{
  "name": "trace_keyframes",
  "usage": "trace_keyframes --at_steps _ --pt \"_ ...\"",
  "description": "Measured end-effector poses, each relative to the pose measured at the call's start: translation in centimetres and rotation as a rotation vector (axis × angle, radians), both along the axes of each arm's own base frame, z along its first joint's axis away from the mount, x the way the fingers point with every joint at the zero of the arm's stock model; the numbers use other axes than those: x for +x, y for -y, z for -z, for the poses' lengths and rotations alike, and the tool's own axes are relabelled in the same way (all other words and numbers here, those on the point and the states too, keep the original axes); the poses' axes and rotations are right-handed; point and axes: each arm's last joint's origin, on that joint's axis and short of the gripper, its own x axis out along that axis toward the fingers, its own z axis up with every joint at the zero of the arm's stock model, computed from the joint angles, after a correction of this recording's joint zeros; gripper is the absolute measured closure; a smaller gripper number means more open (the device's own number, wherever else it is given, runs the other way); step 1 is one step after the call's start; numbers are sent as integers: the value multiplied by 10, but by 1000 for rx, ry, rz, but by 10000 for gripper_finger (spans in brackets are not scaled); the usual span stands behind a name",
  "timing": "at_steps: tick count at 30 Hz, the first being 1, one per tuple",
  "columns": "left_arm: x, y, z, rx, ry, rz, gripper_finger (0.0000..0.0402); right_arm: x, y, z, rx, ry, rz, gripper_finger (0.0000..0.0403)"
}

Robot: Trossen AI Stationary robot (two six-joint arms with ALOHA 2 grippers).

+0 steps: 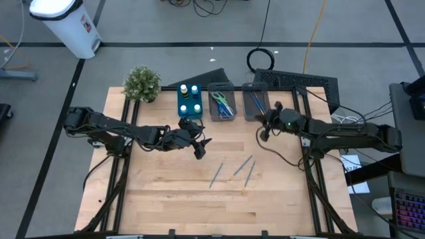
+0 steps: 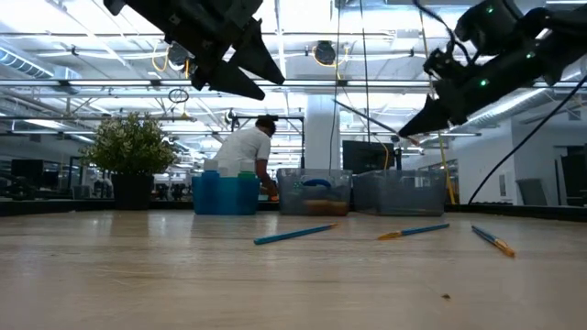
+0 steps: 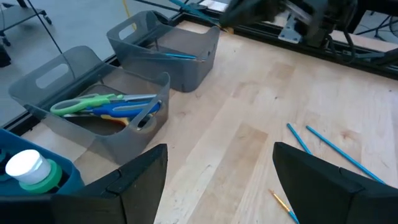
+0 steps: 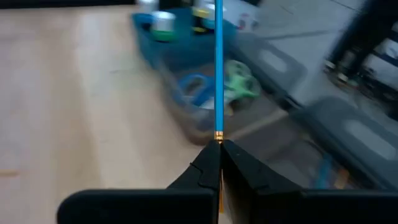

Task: Pick & Place Paint Supplies
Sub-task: Put the blue paint brush into the right black bin

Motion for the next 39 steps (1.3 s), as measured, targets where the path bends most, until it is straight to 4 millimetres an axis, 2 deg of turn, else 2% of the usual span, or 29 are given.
trace_keyframes --at_steps 8,14,22,34,39 --pt "0 0 0 3 -2 3 101 -20 42 9 80 -40 274 402" --pt "0 0 0 3 -4 3 101 -25 59 23 181 -83 298 402" --pt "0 0 1 4 -11 4 101 -25 66 29 234 -62 360 393" --pt "0 0 1 4 -11 5 101 -24 66 28 233 -53 360 320" --pt "0 0 1 4 -11 5 101 -19 61 20 200 4 318 293"
